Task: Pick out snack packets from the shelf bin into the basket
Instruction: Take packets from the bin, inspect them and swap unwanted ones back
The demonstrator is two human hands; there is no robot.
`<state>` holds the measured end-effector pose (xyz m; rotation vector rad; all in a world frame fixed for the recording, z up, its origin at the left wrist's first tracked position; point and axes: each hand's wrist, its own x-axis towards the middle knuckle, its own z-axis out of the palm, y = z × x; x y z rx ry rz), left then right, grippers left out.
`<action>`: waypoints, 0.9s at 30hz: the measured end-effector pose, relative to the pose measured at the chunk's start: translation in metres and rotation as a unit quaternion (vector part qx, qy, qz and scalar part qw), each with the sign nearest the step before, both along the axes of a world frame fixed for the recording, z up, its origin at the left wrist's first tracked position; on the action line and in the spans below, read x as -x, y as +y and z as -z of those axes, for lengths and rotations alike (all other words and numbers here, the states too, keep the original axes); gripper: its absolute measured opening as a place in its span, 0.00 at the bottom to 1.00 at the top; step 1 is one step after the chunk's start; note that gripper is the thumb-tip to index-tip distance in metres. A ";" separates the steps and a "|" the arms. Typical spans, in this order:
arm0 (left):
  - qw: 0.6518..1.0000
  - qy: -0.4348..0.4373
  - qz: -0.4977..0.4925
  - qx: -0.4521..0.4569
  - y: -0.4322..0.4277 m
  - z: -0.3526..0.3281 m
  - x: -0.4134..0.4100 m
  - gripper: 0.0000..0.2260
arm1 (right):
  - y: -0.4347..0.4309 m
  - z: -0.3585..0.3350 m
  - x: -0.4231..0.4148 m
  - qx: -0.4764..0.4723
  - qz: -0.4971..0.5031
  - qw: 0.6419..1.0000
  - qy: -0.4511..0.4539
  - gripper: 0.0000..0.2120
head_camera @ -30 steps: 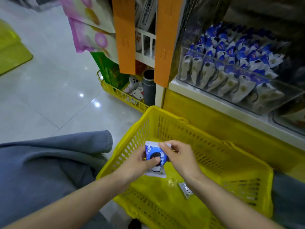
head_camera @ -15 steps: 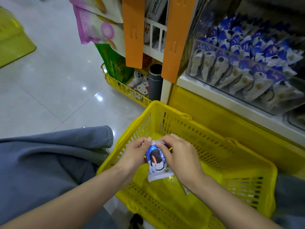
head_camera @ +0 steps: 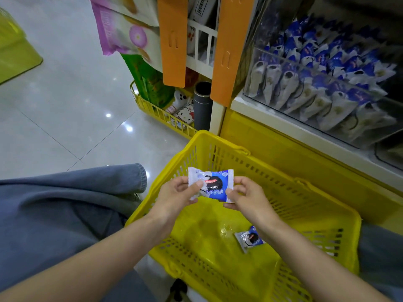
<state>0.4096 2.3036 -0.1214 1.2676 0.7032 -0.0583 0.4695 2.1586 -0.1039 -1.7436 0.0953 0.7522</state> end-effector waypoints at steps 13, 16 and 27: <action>0.981 -0.062 0.149 -0.110 -0.014 0.004 -0.001 0.07 | -0.012 0.011 0.015 0.121 -0.151 0.971 -0.139 0.26; 0.966 -0.069 0.202 -0.148 -0.026 0.013 0.001 0.04 | -0.016 0.014 0.017 0.115 -0.136 0.966 -0.185 0.09; 0.982 -0.023 0.170 -0.083 -0.077 0.044 -0.010 0.11 | -0.054 0.036 0.024 0.162 0.007 0.974 -0.157 0.04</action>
